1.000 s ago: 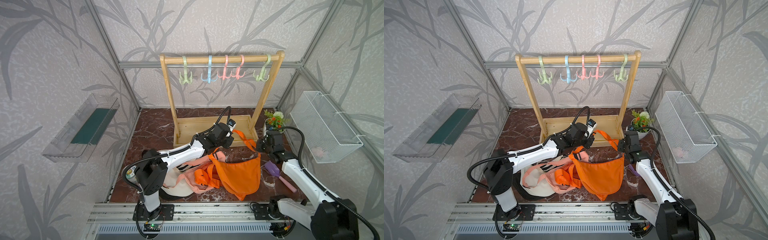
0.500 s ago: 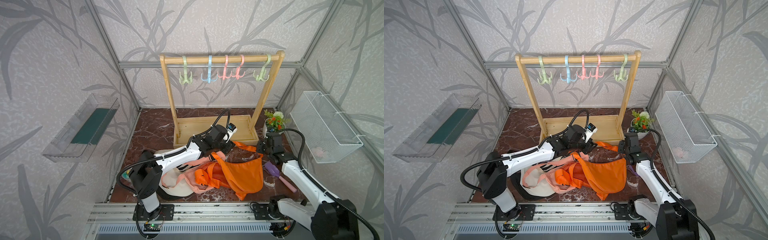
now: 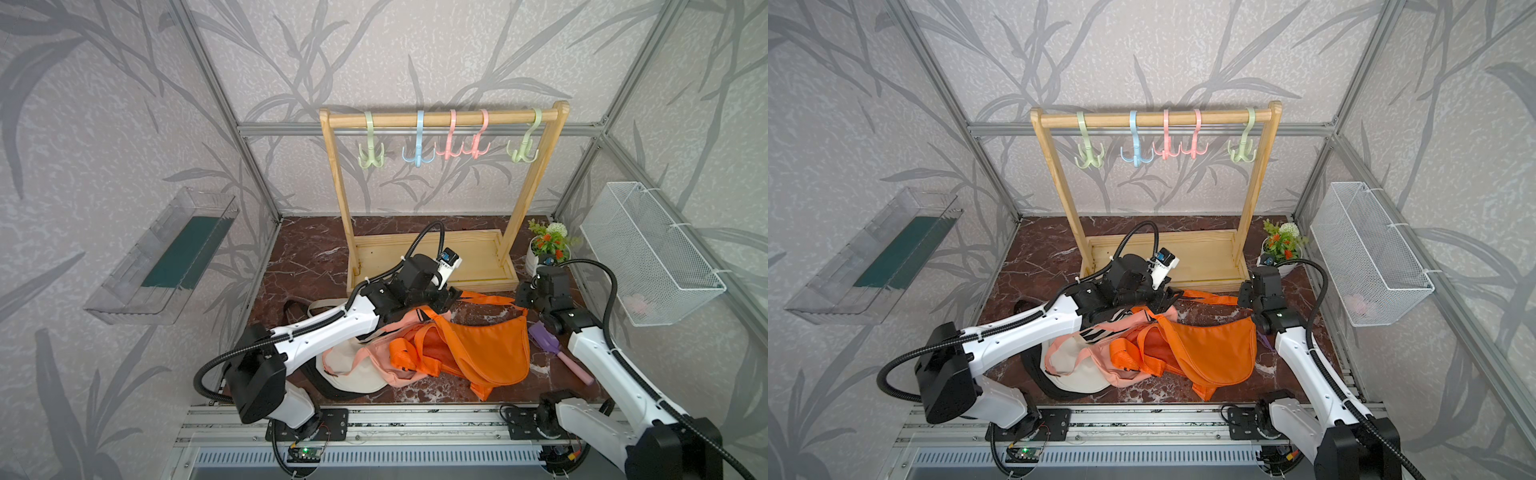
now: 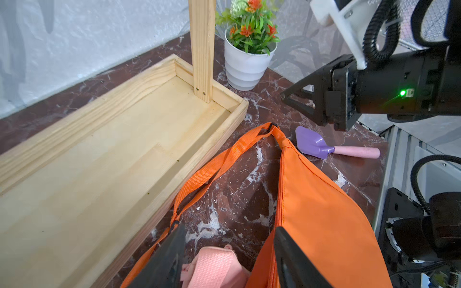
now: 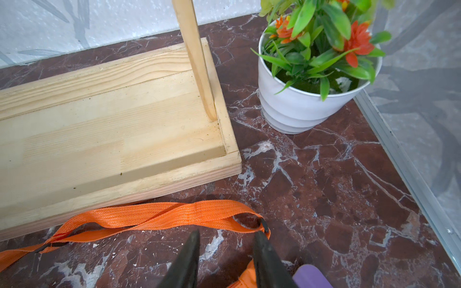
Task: Take the bag off the hook
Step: Place the bag inside the bag, then reset both arms
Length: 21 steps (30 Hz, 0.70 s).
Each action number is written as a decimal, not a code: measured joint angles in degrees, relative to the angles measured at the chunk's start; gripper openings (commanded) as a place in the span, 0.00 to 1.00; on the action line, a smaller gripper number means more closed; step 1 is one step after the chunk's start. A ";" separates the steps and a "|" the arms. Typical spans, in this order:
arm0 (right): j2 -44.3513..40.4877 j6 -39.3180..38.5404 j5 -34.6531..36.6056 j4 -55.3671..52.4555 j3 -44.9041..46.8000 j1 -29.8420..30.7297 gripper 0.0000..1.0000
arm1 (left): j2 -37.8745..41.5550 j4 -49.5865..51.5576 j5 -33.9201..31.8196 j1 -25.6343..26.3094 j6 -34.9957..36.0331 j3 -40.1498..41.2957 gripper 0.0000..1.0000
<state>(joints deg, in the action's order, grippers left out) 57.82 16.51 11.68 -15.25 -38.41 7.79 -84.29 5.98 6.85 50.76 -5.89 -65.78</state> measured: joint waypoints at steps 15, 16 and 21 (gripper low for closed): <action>-0.02 -14.21 -1.90 18.32 9.53 0.09 0.55 | 24.30 -23.21 -30.14 -22.27 5.14 33.03 0.72; 0.83 -15.04 -1.53 20.61 10.86 0.09 0.56 | 24.79 -24.72 -31.36 -23.56 5.40 34.91 0.73; 7.37 -17.73 -0.79 32.74 16.04 0.09 0.56 | 24.81 -32.70 -35.17 -31.21 6.86 42.56 0.74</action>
<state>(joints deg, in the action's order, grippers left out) 65.19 -1.21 10.90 17.50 -22.37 7.88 -59.48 -26.72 -28.32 19.55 0.97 -23.22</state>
